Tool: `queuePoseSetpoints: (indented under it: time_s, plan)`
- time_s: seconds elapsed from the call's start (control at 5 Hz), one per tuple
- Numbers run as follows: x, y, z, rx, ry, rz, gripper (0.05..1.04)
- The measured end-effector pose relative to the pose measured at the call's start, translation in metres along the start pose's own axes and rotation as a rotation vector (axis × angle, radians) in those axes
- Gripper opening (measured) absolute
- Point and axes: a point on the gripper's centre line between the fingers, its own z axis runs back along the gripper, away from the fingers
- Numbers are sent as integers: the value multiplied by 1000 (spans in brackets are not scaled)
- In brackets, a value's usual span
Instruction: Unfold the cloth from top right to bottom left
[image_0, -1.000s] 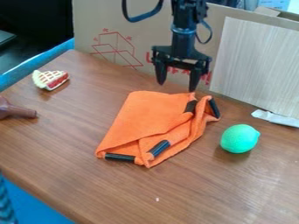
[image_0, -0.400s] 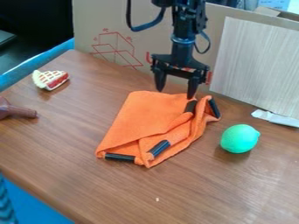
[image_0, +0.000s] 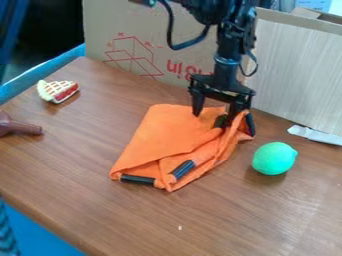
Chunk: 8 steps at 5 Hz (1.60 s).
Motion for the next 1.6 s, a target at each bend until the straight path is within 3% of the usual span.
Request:
queuePoseSetpoints:
  time_s: [0.4, 0.6, 0.8, 1.0, 1.2, 1.4, 1.6]
  plan:
    - [6, -10, 0, -15, 2, 1, 953]
    - [5, -12, -3, -11, 2, 6, 735]
    - [6, -12, -5, -11, -6, 3, 428]
    - [4, -12, -9, -8, -4, -1, 187]
    - [3, -12, -10, -6, 0, -4, 67]
    - [1, -14, -10, -24, 4, -12, 50]
    - [-1, -22, 11, -100, -17, -32, 50]
